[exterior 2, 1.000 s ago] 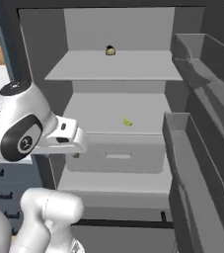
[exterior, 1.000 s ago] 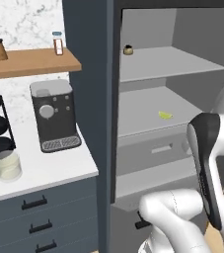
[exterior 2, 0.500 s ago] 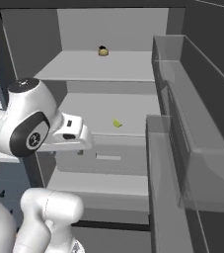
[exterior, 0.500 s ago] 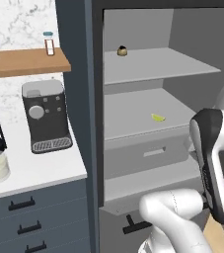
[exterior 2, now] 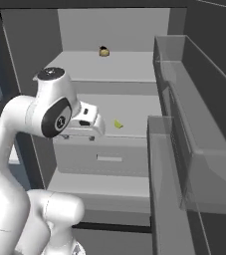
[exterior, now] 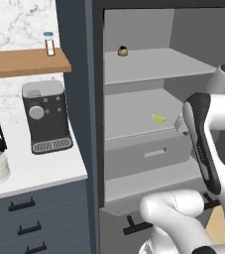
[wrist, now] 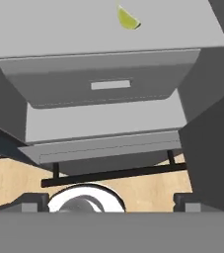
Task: Grab a lemon wedge from the fridge and one ice cube from the ice bowl, and put them in the glass of lemonade.
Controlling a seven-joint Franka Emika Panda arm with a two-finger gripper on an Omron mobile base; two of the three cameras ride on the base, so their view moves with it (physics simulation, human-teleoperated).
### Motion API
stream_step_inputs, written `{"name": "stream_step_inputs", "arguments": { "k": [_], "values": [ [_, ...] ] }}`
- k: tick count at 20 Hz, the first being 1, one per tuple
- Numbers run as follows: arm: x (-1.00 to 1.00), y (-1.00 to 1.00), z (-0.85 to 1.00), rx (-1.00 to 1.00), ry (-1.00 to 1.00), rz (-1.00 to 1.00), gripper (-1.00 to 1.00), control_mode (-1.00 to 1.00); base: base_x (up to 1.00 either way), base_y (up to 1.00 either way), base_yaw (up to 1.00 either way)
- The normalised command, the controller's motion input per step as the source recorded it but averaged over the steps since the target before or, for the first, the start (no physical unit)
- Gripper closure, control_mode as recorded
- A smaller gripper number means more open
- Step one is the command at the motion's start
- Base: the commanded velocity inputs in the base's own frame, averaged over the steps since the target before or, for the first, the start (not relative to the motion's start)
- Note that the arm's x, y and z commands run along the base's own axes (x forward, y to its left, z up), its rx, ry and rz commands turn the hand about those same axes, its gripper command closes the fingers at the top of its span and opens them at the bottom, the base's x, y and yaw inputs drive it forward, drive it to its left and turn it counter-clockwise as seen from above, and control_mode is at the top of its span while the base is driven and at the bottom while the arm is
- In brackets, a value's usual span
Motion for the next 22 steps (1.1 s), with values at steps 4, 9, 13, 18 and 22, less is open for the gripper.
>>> {"name": "stream_step_inputs", "arguments": {
  "k": [4, 9, 13, 18, 22],
  "values": [
    [0.73, -0.15, -0.04, 0.18, -0.06, -0.03, -1.0, -1.0, 0.0, 0.0, 0.0],
    [0.56, 0.07, -0.24, 0.01, -0.04, 0.07, -1.0, -1.0, 0.0, 0.0, 0.0],
    [0.81, 0.0, -0.5, 0.0, 0.0, 0.08, -1.0, -1.0, 0.0, 0.0, 0.0],
    [0.73, -0.06, -0.39, 0.0, -0.03, 0.09, -1.0, -1.0, 0.0, 0.0, 0.0],
    [0.79, -0.17, -0.55, 0.0, -0.03, 0.1, -1.0, -1.0, 0.0, 0.0, 0.0]
  ]
}}
